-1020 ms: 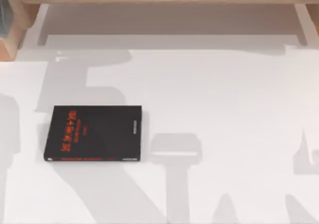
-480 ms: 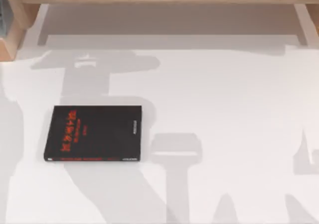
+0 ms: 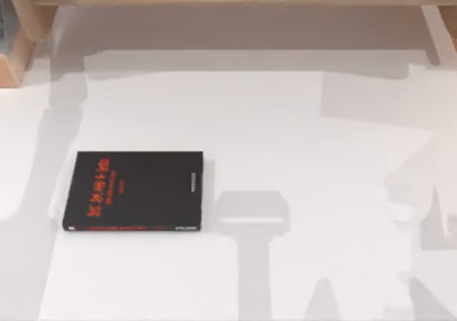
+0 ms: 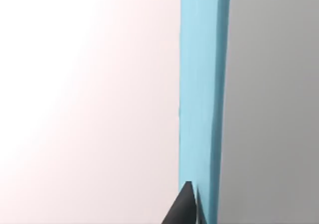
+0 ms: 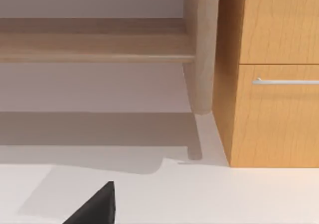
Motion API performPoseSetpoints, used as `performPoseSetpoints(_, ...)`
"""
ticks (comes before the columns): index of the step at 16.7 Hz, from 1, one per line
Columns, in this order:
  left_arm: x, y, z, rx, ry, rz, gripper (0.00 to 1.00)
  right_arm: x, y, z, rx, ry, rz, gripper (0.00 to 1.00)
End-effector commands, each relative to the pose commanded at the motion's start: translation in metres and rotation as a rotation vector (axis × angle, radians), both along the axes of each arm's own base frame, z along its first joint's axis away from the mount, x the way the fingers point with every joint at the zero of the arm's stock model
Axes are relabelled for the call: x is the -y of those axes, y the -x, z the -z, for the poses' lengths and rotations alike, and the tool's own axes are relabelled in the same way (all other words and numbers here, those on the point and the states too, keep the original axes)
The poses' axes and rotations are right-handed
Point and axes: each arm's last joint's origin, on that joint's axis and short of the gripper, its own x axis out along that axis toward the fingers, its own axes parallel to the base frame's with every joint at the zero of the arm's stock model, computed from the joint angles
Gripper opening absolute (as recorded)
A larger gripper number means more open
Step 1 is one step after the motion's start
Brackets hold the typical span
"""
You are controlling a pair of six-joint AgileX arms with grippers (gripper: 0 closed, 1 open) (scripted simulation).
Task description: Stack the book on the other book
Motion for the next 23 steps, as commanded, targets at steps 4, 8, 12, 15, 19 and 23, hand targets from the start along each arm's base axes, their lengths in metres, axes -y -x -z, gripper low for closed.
performPoseSetpoints(4, 0.067, 0.046, 0.024, -0.117, -0.127, -0.006, 0.0, 0.0, 0.0, 0.0, 0.0, 0.0, 0.0, 1.0)
performPoseSetpoints(8, 0.121, 0.069, 0.134, -0.465, -0.466, 0.06, 0.0, 0.0, 0.0, 0.0, 0.0, 0.0, 0.0, 1.0)
performPoseSetpoints(12, 0.14, 0.112, 0.255, -0.799, -0.916, 0.17, 0.0, 0.0, 0.0, 0.0, 0.0, 0.0, 0.0, 1.0)
performPoseSetpoints(15, 0.136, 0.141, 0.307, -0.936, -1.164, 0.249, 0.0, 0.0, 0.0, 0.0, 0.0, 0.0, 0.0, 1.0)
performPoseSetpoints(19, 0.133, 0.152, 0.322, -0.975, -1.248, 0.279, 0.0, 0.0, 0.0, 0.0, 0.0, 0.0, 0.0, 1.0)
performPoseSetpoints(23, 0.132, 0.151, 0.321, -0.974, -1.243, 0.274, 0.0, 0.0, 0.0, 0.0, 0.0, 0.0, 0.0, 1.0)
